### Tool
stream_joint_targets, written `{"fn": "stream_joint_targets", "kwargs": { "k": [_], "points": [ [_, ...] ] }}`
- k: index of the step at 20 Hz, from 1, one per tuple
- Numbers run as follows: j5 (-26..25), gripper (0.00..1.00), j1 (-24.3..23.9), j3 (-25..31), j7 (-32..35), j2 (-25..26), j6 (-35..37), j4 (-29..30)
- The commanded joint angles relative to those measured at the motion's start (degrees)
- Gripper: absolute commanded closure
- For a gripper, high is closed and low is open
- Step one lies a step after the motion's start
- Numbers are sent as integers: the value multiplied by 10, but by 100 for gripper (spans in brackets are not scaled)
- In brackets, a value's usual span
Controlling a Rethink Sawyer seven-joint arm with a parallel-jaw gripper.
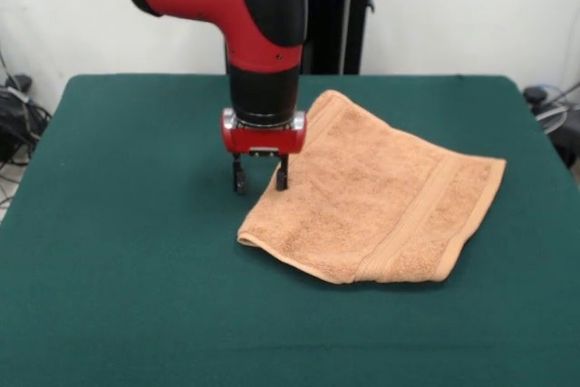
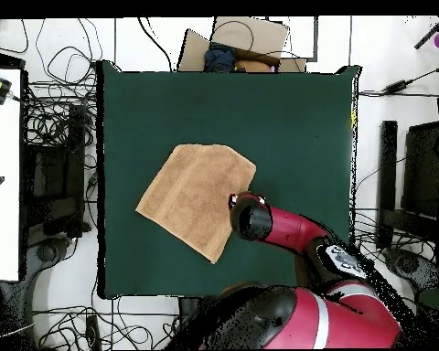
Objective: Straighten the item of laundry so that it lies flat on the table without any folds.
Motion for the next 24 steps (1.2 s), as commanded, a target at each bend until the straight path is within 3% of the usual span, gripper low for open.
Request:
{"fn": "stream_joint_targets", "kwargs": {
  "k": [1,7,12,13,24],
  "points": [
    [-21,0,-12,10,85,113,-63,-49],
    [-22,0,-1,-4,81,90,-40,-37],
    [-20,0,-1,-5,103,88,-90,-31],
    [-21,100,0,-5,102,88,-92,-32],
    [13,100,32,-23,105,72,-31,-63]
  ]
}}
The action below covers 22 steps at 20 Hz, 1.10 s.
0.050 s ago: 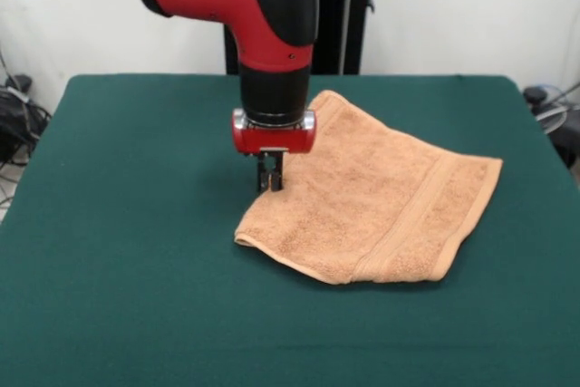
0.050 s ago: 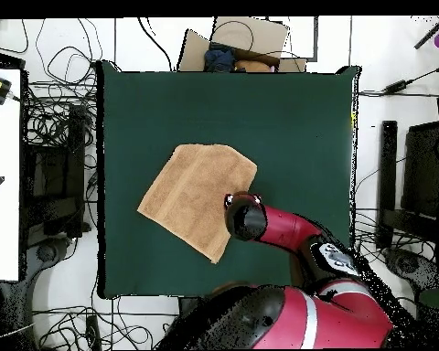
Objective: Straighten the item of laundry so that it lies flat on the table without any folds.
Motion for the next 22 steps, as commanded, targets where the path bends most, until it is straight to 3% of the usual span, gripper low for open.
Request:
{"fn": "stream_joint_targets", "kwargs": {
  "k": [1,7,14,22],
  "points": [
    [18,100,19,-21,104,71,-16,-70],
    [34,100,33,-26,91,64,53,-105],
    [-10,100,76,-91,37,31,194,-192],
    [-32,100,84,-96,42,15,272,-215]
  ]
}}
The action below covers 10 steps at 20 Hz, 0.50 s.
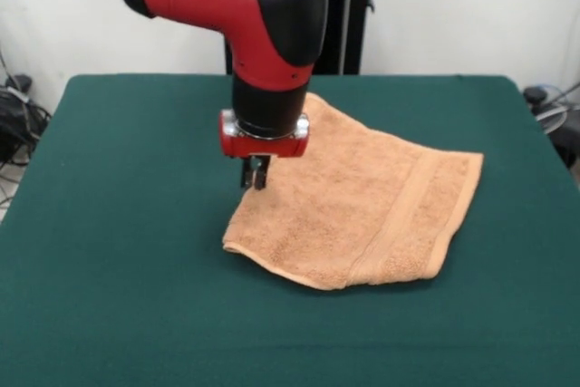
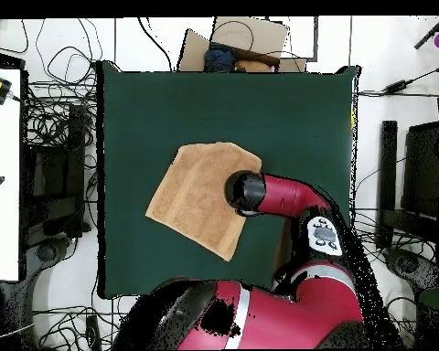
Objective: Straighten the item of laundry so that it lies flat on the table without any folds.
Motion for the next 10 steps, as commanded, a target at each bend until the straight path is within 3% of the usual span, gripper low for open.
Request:
{"fn": "stream_joint_targets", "kwargs": {
  "k": [1,10],
  "points": [
    [-33,100,10,-26,45,2,49,-74],
    [-40,100,-5,-21,42,-27,49,-37]
  ]
}}
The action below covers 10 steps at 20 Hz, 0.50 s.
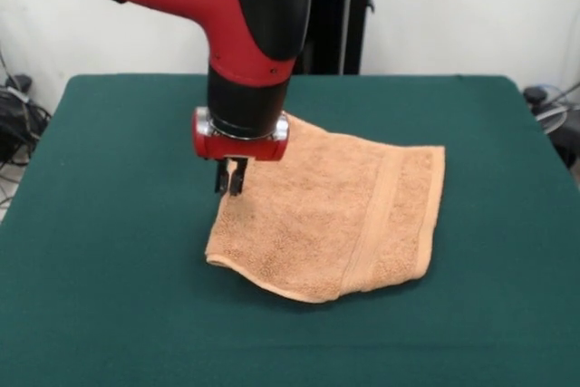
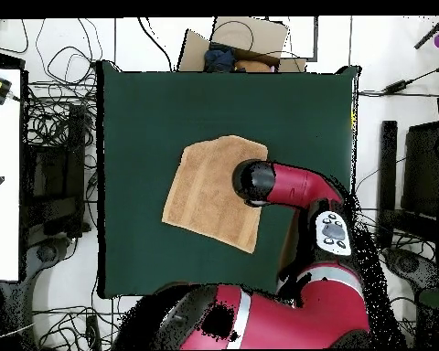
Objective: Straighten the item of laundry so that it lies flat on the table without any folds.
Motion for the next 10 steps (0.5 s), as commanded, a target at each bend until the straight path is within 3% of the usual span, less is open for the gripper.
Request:
{"fn": "stream_joint_targets", "kwargs": {
  "k": [1,10],
  "points": [
    [-34,100,-6,-10,39,-17,30,1],
    [-50,100,5,-22,58,-28,-9,20]
  ]
}}
